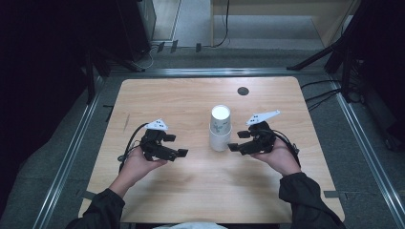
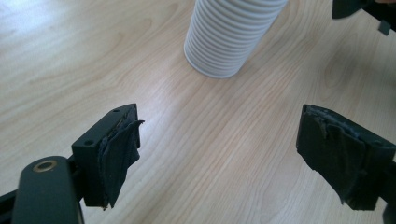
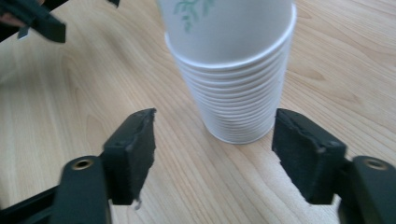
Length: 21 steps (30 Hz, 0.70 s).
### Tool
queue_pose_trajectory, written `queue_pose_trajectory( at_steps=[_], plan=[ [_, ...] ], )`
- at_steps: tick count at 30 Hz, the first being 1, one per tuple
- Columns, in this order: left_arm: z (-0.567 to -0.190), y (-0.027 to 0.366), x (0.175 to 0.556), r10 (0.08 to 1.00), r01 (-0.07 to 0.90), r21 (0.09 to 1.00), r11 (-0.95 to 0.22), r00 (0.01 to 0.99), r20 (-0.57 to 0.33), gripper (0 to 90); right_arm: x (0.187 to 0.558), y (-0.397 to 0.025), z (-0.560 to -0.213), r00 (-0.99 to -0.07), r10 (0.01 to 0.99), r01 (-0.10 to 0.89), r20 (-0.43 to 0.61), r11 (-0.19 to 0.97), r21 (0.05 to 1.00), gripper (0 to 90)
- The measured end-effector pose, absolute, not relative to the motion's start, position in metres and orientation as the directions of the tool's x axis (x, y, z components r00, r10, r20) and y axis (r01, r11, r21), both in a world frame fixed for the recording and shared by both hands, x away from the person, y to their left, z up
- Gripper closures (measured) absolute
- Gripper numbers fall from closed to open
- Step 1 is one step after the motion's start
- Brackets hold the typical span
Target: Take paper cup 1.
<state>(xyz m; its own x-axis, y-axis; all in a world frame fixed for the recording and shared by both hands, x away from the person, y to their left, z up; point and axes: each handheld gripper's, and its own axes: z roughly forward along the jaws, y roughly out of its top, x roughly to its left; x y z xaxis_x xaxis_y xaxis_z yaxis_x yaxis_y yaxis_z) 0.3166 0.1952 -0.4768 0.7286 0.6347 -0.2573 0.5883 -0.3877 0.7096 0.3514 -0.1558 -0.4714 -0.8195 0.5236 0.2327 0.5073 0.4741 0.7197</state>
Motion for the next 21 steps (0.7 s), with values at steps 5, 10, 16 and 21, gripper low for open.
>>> queue_pose_trajectory(
  at_steps=[5,10,16,21],
  plan=[
    [-0.475,0.196,0.320,0.634,0.579,0.719,-0.385,0.732,-0.250,14.0,0.347,-0.156,-0.470,-0.822,0.525,0.498,0.221,0.474,0.726,27.3],
    [-0.476,0.194,0.322,0.624,0.567,0.712,-0.415,0.746,-0.231,14.4,0.344,-0.162,-0.466,-0.834,0.523,0.464,0.173,0.499,0.732,34.4],
    [-0.477,0.193,0.321,0.623,0.555,0.707,-0.438,0.754,-0.206,14.6,0.342,-0.165,-0.464,-0.852,0.496,0.445,0.171,0.511,0.735,40.4],
    [-0.476,0.194,0.322,0.626,0.580,0.693,-0.429,0.744,-0.235,15.8,0.340,-0.164,-0.467,-0.857,0.489,0.441,0.165,0.528,0.726,41.7]
  ],
)
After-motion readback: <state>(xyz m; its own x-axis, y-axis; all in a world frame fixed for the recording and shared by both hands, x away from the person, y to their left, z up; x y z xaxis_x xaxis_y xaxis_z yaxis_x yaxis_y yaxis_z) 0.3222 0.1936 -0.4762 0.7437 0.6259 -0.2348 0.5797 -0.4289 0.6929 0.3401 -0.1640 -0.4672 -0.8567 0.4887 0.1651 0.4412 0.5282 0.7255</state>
